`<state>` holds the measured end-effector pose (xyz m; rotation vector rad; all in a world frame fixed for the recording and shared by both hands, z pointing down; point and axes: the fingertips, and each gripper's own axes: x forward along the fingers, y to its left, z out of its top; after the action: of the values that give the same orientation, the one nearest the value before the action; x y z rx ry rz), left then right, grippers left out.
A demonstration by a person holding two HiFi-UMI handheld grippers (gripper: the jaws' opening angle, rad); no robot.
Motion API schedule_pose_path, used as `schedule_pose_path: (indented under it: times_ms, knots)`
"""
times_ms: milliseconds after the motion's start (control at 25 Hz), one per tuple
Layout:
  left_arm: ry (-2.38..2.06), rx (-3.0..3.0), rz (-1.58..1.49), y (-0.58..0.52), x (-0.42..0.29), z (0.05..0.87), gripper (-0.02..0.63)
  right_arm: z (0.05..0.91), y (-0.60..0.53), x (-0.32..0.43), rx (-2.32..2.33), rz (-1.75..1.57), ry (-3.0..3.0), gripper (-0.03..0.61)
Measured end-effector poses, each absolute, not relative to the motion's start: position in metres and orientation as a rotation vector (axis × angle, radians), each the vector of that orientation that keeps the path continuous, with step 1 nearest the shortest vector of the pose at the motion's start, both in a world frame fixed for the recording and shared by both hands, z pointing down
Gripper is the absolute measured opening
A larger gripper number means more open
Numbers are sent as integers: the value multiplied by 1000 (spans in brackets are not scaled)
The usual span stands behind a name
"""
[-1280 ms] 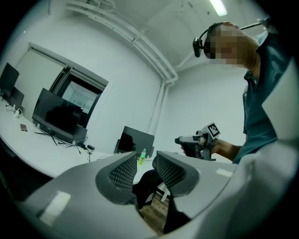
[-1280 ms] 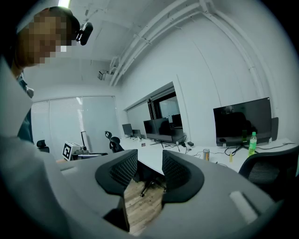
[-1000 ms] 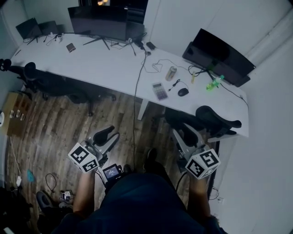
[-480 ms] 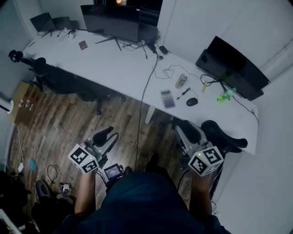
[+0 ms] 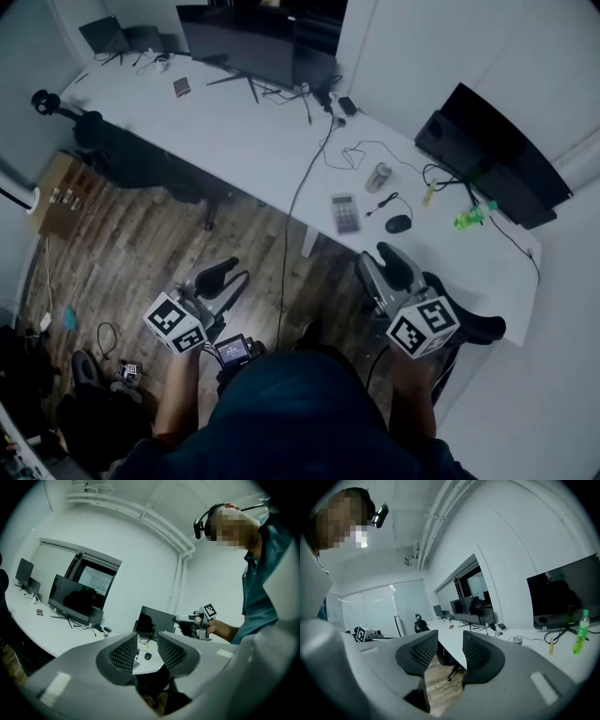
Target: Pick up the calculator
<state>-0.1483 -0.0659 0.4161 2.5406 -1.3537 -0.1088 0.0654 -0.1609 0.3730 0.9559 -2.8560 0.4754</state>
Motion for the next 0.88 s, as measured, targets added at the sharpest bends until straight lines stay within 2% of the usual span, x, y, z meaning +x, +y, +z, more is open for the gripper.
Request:
schedule_pose_path:
  times_ms: [880]
  knots:
    - [-1339, 2534, -10, -152, -69, 430, 130, 401, -229, 130, 901, 579, -2893, 147]
